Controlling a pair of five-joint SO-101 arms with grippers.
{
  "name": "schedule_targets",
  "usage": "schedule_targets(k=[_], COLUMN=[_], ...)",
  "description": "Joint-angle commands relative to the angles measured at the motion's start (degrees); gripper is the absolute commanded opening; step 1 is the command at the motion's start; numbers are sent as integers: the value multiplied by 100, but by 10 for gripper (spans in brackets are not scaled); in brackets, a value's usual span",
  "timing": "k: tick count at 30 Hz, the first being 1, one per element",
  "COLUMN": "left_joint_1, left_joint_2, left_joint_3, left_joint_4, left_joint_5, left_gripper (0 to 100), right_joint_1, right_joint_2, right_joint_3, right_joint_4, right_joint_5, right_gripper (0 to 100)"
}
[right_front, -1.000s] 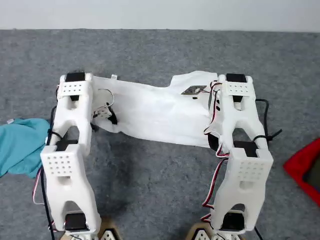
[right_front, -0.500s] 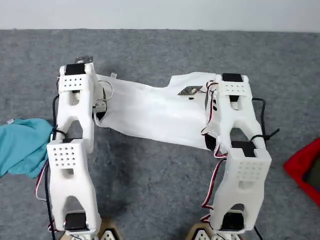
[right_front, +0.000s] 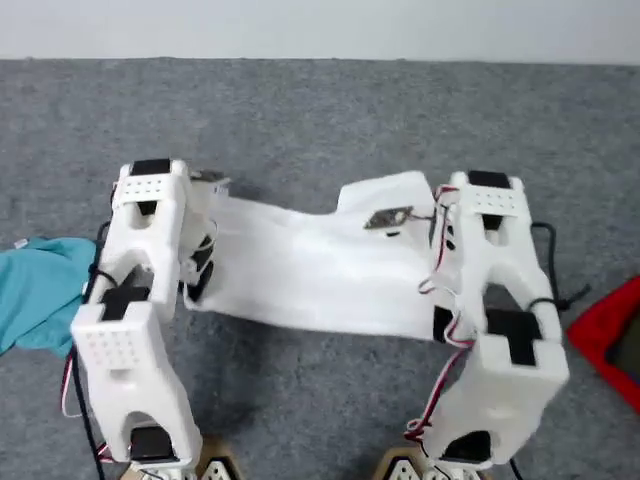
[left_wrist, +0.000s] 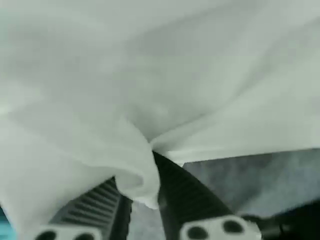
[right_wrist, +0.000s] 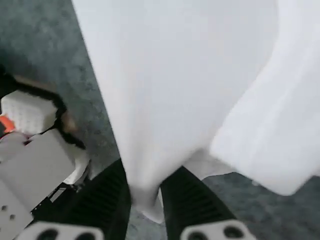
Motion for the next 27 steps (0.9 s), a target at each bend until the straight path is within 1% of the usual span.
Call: schedule_targets(k=[1, 5, 8, 9, 11, 13, 15, 17, 18, 24, 27], left_joint_1=[-193, -492, -756, -800, -870, -949, -1081, -1292, -1371, -1820, -2004], left_joint_2=[-1037, -1530, -1811, -1873, -2013, -2101, -2180, -2251, -2259, -2286, -2268], left_joint_3=[1226, 2026, 2062, 2026, 1991, 1982, 2070, 2132, 2132, 2141, 2158], left_joint_4=[149, -97, -255, -220, -70, 158, 176, 176, 176, 149, 141], left_joint_5=[-510, -809, -1064, -1116, -1116, -1116, -1108, -1134, -1134, -1143, -1134], left_gripper=[12, 12, 13, 23, 56, 90, 107, 109, 108, 108, 107], right_joint_1=[356, 514, 523, 514, 541, 585, 655, 725, 752, 716, 286], right_joint_2=[-884, -1429, -1666, -1727, -1824, -1921, -2062, -2176, -2237, -2633, -2607], right_joint_3=[554, 958, 958, 923, 835, 765, 756, 756, 756, 730, 765], right_joint_4=[233, 110, 31, 48, 119, 251, 251, 251, 251, 251, 84], right_joint_5=[352, 466, 457, 457, 448, 448, 457, 457, 457, 457, 343], right_gripper=[9, 9, 13, 28, 98, 198, 289, 349, 361, 362, 362])
